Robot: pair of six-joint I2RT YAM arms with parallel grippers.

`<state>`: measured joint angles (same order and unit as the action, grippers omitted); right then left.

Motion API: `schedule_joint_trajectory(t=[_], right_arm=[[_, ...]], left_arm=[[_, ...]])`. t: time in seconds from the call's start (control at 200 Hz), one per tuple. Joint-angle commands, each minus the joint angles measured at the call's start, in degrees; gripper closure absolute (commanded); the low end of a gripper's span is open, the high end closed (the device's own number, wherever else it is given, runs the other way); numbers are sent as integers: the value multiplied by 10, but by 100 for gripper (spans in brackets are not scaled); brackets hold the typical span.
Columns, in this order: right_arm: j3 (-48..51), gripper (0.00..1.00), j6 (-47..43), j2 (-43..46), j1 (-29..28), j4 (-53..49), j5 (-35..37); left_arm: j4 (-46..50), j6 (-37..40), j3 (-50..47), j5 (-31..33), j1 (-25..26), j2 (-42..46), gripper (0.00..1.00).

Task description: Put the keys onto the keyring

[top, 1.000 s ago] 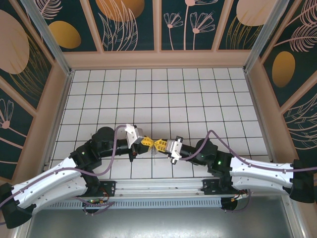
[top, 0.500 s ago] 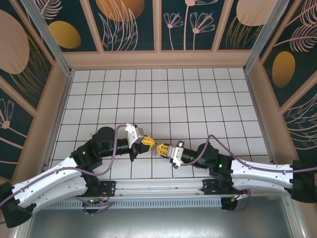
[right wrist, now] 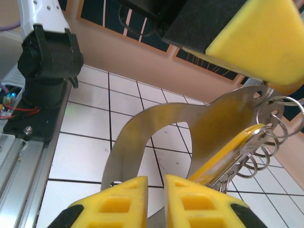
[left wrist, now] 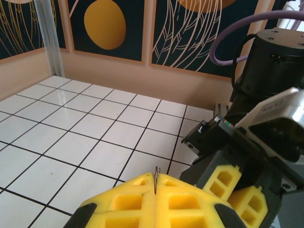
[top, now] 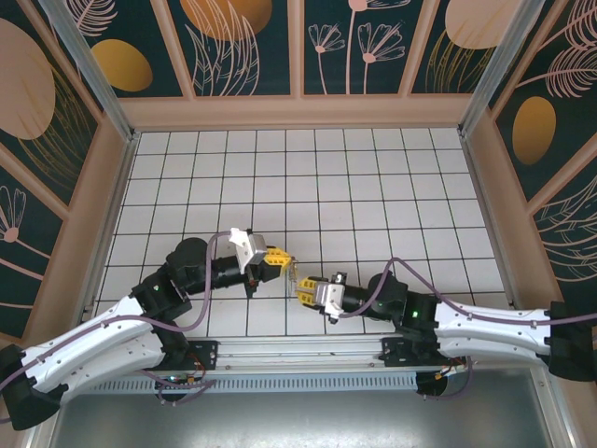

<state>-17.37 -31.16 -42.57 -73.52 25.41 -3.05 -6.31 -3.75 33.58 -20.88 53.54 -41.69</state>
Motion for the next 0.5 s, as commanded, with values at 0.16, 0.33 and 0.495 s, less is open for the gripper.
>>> schedule_joint_trajectory(t=[0.16, 0.33, 0.495], right_arm=[[11, 77, 87, 116, 10, 9, -19], [-11, 75, 147, 134, 75, 9, -110], [-48, 74, 211, 77, 150, 38, -268]], left_arm=[[-60, 10, -9, -23, -1, 32, 100], [-91, 11, -28, -74, -2, 46, 100], [-105, 4, -35, -112, -2, 46, 100]])
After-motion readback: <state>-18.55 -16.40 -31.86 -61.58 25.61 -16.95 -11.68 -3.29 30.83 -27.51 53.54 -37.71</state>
